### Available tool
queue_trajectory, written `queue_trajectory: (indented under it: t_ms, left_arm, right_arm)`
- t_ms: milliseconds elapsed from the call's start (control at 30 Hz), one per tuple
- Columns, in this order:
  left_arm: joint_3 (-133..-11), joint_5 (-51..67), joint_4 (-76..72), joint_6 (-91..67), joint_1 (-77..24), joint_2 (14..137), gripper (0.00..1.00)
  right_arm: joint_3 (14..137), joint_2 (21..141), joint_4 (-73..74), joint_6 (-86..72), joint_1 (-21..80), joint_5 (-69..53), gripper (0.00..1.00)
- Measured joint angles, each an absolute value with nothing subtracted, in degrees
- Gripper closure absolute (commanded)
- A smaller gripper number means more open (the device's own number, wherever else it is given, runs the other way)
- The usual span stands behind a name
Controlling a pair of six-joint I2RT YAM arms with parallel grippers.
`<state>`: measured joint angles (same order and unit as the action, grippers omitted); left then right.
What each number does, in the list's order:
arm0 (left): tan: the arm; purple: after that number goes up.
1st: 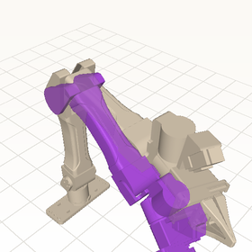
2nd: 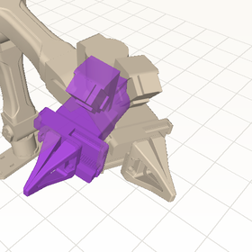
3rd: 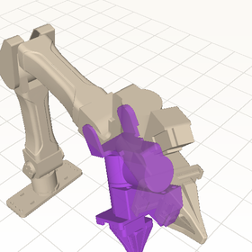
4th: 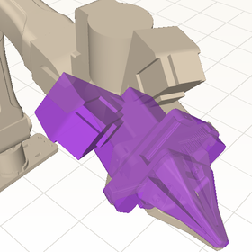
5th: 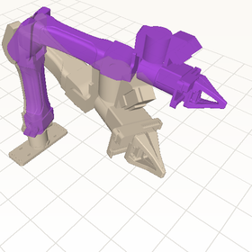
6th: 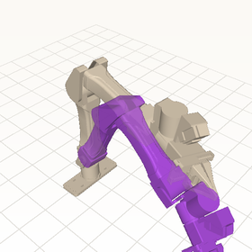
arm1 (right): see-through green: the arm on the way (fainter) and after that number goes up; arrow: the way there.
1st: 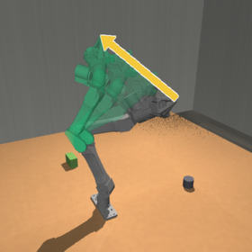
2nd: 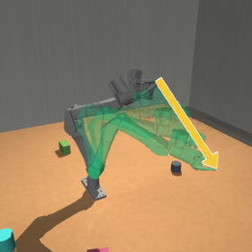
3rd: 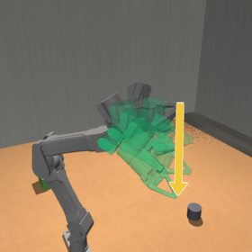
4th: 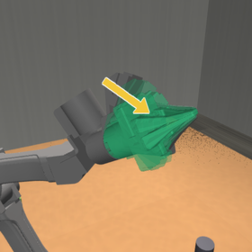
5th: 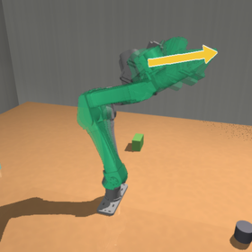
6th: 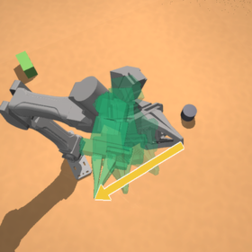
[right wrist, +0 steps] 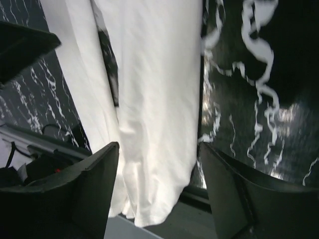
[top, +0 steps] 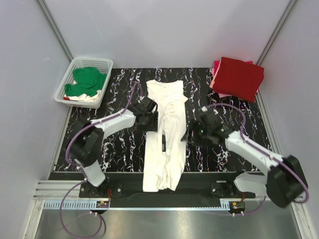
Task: Fold and stack the t-shirts
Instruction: Fold the tshirt
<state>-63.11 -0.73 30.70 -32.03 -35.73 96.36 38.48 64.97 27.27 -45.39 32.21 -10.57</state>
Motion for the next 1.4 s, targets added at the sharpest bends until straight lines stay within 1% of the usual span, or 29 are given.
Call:
queue_trajectory:
  t_ms: [67, 100, 200, 333, 467, 567, 667, 867, 967, 1067, 1100, 1200, 1267, 1333, 1400]
  left_arm:
    - [-66.4, -1.0, 30.3, -31.8, -35.6, 100.0, 0.41]
    - [-68.1, -1.2, 30.3, -31.6, -35.5, 101.7, 0.41]
    - [-72.2, -1.5, 30.3, -31.4, -34.8, 105.9, 0.41]
    - [-76.8, -2.0, 30.5, -31.1, -33.0, 111.2, 0.42]
    - [-81.5, -2.2, 32.2, -30.3, -31.6, 115.1, 0.42]
    - [-86.1, -2.1, 33.6, -29.8, -30.5, 118.3, 0.42]
    - [-91.0, -2.2, 34.7, -29.2, -28.9, 121.5, 0.42]
    - [-107.6, -1.9, 39.9, -27.7, -24.1, 131.5, 0.42]
    - [-116.1, -1.7, 42.9, -26.4, -21.8, 136.2, 0.41]
    - [-121.6, -1.7, 45.4, -25.0, -20.4, 138.1, 0.38]
    - [-122.3, -1.7, 46.2, -24.7, -20.2, 138.0, 0.35]
    - [-122.2, -1.4, 47.3, -23.9, -20.5, 135.4, 0.34]
    - [-120.2, -1.1, 47.6, -23.7, -21.6, 131.9, 0.33]
    - [-116.5, -1.4, 47.9, -23.5, -23.4, 126.4, 0.34]
    - [-108.8, -1.8, 46.5, -23.8, -25.8, 118.4, 0.35]
  right_arm:
    - [45.4, 72.4, 26.4, -42.6, 32.2, -8.2, 0.3]
    - [49.3, 76.7, 26.3, -41.2, 32.1, -7.2, 0.35]
    - [60.3, 89.7, 26.5, -36.9, 31.7, -5.0, 0.38]
    - [72.7, 105.8, 27.3, -31.8, 29.5, -5.1, 0.45]
    - [82.3, 116.8, 31.7, -29.1, 25.9, -7.2, 0.48]
    - [90.3, 122.0, 34.6, -27.8, 22.9, -8.6, 0.46]
    - [103.3, 130.0, 39.8, -26.5, 20.3, -10.9, 0.45]
    - [131.5, 146.4, 46.4, -24.0, 18.2, -15.3, 0.32]
    - [140.7, 151.3, 48.4, -24.0, 17.8, -17.7, 0.25]
    - [139.2, 150.4, 48.3, -24.0, 17.6, -18.2, 0.21]
    - [136.7, 148.9, 47.4, -24.0, 17.5, -18.2, 0.19]
    - [125.0, 141.3, 46.6, -24.0, 17.5, -17.3, 0.15]
    - [117.5, 135.3, 46.2, -23.8, 17.5, -16.7, 0.12]
    - [109.4, 127.5, 45.5, -23.7, 17.5, -16.1, 0.12]
    - [101.4, 118.8, 44.2, -23.9, 17.5, -16.0, 0.14]
